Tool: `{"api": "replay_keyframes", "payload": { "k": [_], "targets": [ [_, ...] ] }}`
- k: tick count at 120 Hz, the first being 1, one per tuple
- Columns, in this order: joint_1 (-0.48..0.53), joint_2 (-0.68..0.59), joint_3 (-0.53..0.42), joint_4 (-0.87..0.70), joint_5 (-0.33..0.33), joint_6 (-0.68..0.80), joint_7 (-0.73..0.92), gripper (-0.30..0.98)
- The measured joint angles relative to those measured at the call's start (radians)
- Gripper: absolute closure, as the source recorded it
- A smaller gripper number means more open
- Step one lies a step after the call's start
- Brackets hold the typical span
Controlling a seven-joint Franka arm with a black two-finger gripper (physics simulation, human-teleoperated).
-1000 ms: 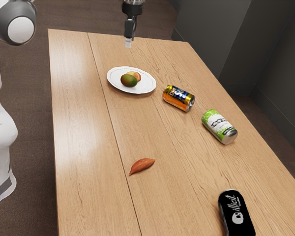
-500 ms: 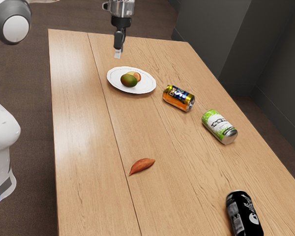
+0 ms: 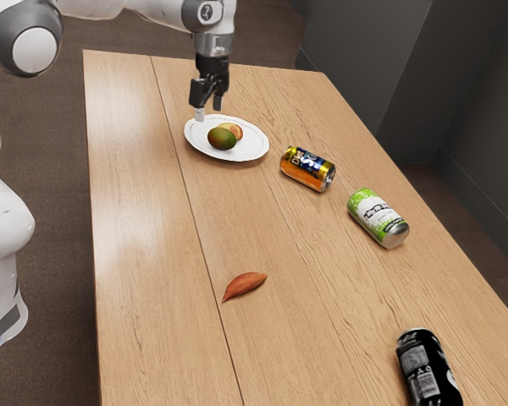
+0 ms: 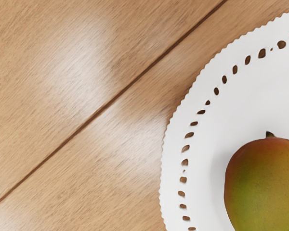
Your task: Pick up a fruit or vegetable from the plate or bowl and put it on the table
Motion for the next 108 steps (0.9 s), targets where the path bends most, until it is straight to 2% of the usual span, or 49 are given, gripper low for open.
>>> {"api": "replay_keyframes", "payload": {
  "k": [53, 82, 108],
  "targets": [
    [0.005, 0.064, 0.000, -0.008, -0.035, 0.088, 0.199, 0.00],
    [-0.012, 0.065, 0.017, -0.005, -0.029, 0.098, 0.275, 0.00],
    [0.008, 0.118, 0.019, 0.031, -0.028, 0.103, 0.325, 0.00]
  ]
}}
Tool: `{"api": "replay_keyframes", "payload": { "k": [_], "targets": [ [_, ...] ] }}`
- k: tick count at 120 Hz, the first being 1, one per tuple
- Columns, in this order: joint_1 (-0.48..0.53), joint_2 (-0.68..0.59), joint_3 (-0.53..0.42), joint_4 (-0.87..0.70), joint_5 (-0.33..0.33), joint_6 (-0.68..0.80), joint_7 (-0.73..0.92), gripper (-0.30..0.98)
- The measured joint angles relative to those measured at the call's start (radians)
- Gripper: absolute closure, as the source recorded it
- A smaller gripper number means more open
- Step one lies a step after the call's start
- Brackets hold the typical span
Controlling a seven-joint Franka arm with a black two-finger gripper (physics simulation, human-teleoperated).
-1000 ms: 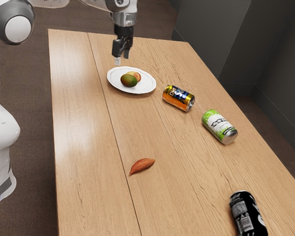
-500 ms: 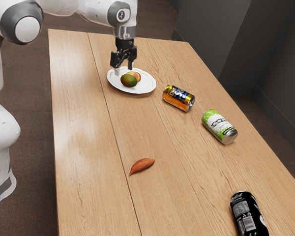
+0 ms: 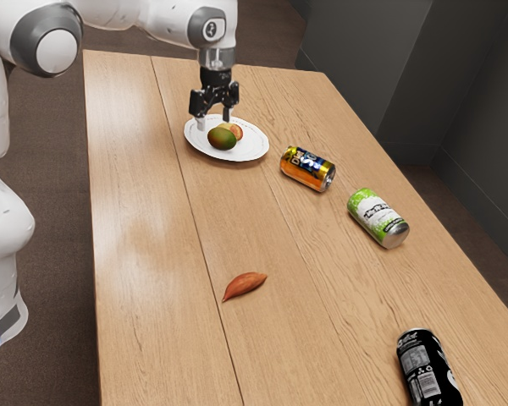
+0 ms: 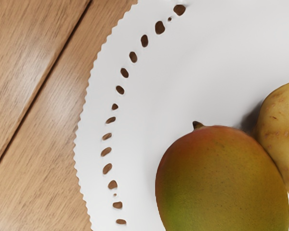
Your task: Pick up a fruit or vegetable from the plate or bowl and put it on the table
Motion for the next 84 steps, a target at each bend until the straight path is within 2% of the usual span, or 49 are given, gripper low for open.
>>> {"api": "replay_keyframes", "payload": {
  "k": [19, 84],
  "targets": [
    [0.030, 0.013, -0.001, 0.008, -0.001, 0.012, 0.029, 0.00],
    [0.015, 0.067, -0.013, 0.022, -0.004, 0.069, 0.085, 0.00]
  ]
}}
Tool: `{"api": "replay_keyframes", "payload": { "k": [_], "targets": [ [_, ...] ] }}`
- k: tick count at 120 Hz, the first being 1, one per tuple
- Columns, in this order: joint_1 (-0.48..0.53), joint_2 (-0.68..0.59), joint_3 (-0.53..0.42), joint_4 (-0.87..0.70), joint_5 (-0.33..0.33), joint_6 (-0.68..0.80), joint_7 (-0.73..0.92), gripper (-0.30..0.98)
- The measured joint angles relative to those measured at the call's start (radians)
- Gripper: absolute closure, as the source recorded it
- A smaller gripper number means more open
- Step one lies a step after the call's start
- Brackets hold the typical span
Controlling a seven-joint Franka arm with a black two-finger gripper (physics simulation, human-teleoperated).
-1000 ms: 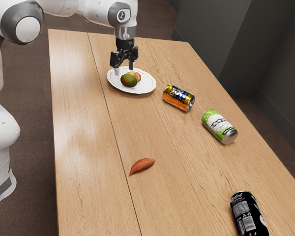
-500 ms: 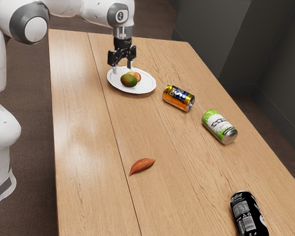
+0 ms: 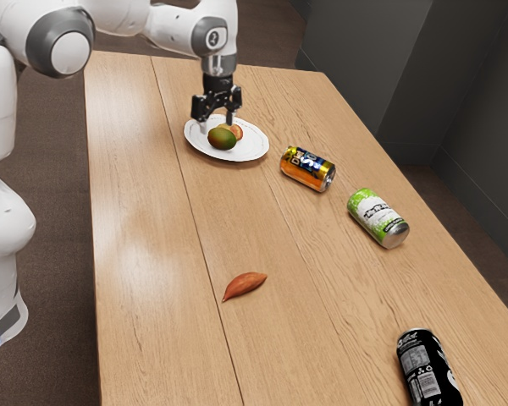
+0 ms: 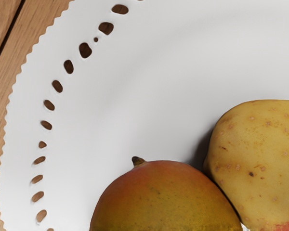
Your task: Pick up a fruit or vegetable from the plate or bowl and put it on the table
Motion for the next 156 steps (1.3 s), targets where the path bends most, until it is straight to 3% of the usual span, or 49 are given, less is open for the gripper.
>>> {"api": "replay_keyframes", "payload": {
  "k": [119, 139, 156],
  "targets": [
    [0.002, 0.013, -0.013, -0.052, -0.070, 0.052, 0.032, 0.00],
    [-0.002, 0.012, -0.012, -0.054, -0.078, 0.053, 0.031, 0.29],
    [-0.003, 0.007, -0.012, -0.057, -0.080, 0.052, 0.030, 0.30]
  ]
}}
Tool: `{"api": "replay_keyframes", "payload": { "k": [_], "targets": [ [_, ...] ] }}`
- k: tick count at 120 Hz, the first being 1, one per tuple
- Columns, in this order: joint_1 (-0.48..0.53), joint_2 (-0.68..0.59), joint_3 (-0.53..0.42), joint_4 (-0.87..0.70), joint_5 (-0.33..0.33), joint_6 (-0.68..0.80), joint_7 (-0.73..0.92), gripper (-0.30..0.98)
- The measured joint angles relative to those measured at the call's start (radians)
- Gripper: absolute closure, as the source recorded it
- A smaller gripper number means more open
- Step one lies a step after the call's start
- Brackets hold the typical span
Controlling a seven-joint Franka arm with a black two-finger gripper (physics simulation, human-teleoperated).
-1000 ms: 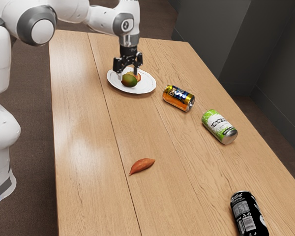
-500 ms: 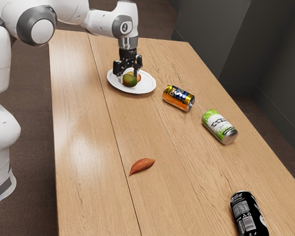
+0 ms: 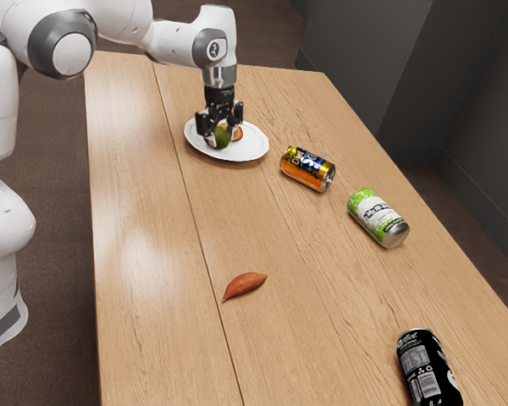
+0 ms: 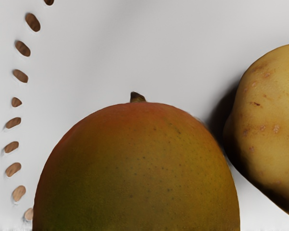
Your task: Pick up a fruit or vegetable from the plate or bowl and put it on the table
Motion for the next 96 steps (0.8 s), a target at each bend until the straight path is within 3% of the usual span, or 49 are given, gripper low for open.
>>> {"api": "replay_keyframes", "payload": {
  "k": [22, 43, 58, 75, 86, 96],
  "targets": [
    [0.003, -0.031, 0.005, -0.018, -0.009, -0.001, -0.013, 0.38],
    [-0.033, -0.139, 0.010, -0.018, 0.002, -0.008, -0.045, 0.41],
    [0.033, -0.208, -0.124, -0.059, -0.001, -0.012, -0.094, 0.40],
    [-0.131, -0.248, -0.253, -0.081, -0.021, -0.013, -0.173, 0.41],
    [-0.142, -0.267, -0.272, -0.081, -0.025, -0.014, -0.216, 0.42],
    [-0.146, -0.281, -0.276, -0.077, -0.028, -0.013, -0.244, 0.23]
  ]
}}
